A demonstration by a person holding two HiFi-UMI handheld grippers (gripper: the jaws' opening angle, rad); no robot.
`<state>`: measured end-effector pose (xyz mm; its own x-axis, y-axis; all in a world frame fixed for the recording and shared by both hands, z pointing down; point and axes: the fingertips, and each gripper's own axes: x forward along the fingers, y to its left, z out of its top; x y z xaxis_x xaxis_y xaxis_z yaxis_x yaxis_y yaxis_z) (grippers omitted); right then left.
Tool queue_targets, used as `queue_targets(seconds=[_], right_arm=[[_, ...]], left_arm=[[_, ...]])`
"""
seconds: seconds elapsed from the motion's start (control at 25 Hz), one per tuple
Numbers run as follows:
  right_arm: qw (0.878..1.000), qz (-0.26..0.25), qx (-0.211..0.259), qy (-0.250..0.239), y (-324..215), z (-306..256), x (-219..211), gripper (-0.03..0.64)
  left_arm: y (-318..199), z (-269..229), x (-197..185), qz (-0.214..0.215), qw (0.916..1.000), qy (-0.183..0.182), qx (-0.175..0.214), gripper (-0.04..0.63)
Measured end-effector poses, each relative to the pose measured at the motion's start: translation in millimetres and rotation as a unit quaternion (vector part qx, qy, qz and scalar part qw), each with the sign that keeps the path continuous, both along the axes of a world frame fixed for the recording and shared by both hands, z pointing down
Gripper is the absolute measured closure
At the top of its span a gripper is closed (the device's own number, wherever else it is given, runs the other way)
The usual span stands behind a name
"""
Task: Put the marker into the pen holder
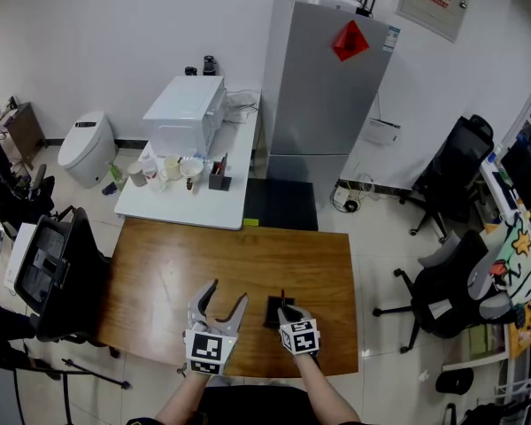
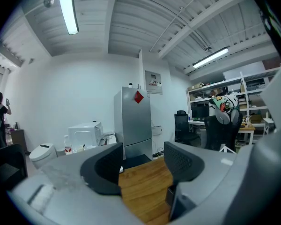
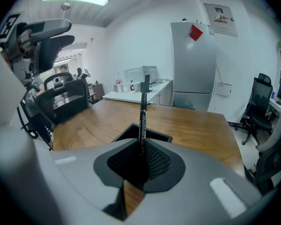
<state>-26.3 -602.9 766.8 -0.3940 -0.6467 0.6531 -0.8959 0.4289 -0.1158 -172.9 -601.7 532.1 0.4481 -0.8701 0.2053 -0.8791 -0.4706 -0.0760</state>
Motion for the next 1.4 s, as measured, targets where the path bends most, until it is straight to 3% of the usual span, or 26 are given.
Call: queue_targets(seconds=[1.4], right_arm=[[1.0, 0.021, 0.003, -0.012, -0.4, -1.2, 2.2, 0.572]], left_arm=[[7.7, 4.3, -4.0, -0.005, 1.0, 0.004, -0.006, 0.321]])
